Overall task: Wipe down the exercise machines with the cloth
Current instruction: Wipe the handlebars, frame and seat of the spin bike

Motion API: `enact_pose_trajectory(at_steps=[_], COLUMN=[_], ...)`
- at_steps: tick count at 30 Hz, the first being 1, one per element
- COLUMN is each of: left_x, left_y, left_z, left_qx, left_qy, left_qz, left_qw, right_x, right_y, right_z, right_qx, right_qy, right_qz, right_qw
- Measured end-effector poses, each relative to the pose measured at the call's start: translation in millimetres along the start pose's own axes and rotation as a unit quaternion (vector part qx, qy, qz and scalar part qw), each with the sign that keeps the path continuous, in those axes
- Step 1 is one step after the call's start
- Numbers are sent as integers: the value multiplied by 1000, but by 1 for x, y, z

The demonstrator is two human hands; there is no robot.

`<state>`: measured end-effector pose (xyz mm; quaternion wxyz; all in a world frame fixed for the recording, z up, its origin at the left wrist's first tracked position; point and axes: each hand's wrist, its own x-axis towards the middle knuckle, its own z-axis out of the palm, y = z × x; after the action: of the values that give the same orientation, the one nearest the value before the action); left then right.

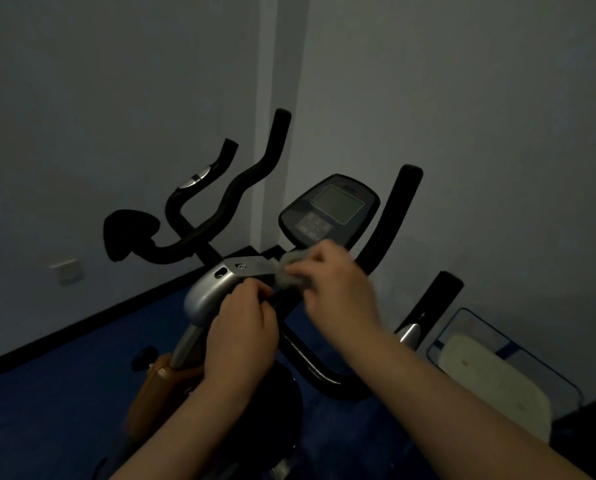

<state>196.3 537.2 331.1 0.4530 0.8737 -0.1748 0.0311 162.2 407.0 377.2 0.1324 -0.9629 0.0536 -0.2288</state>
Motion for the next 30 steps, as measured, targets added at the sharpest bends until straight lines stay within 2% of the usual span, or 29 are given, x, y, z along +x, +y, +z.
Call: enact_pose_trajectory(at_steps=[2,6,8,11,12,14,16,18,21,23,26,28,30], left_x=[-2,-6,-6,-7,-7,-7,-7,-7,-7,-7,-7,-7,-7], left_y=[2,5,6,6,6,7,6,6,6,7,8,8,7], left_z=[-2,-4,-2,-2,-3,-4,-3,-1,-3,-4,-5,-3,-3], left_qx=[28,55,96,121,118,110,114,116,108,95,90,99,108], left_qy=[-6,20,22,23,21,22,26,30,24,22,25,29,26], left_qz=[1,28,48,56,57,55,59,62,55,57,60,66,70], left_qw=[1000,998,994,991,991,992,991,991,992,994,994,992,991], right_x=[-2,10,11,-5,-5,3,12,16,4,2,10,16,12], right_y=[1,42,27,7,15,42,56,39,11,26,51,36,14], right_z=[1,-33,-27,-2,-6,-24,-37,-29,-1,-9,-35,-33,-16], right_qx=[-19,-30,-54,-37,-24,3,20,-6,-8,-10,-25,-51,-53], right_qy=[-61,-15,-3,-40,-51,-63,-32,1,-46,-63,-46,-15,-22], right_qz=[-17,126,78,-19,-12,59,115,90,4,18,96,80,29], right_qw=[998,992,995,998,998,996,993,996,999,998,994,995,998])
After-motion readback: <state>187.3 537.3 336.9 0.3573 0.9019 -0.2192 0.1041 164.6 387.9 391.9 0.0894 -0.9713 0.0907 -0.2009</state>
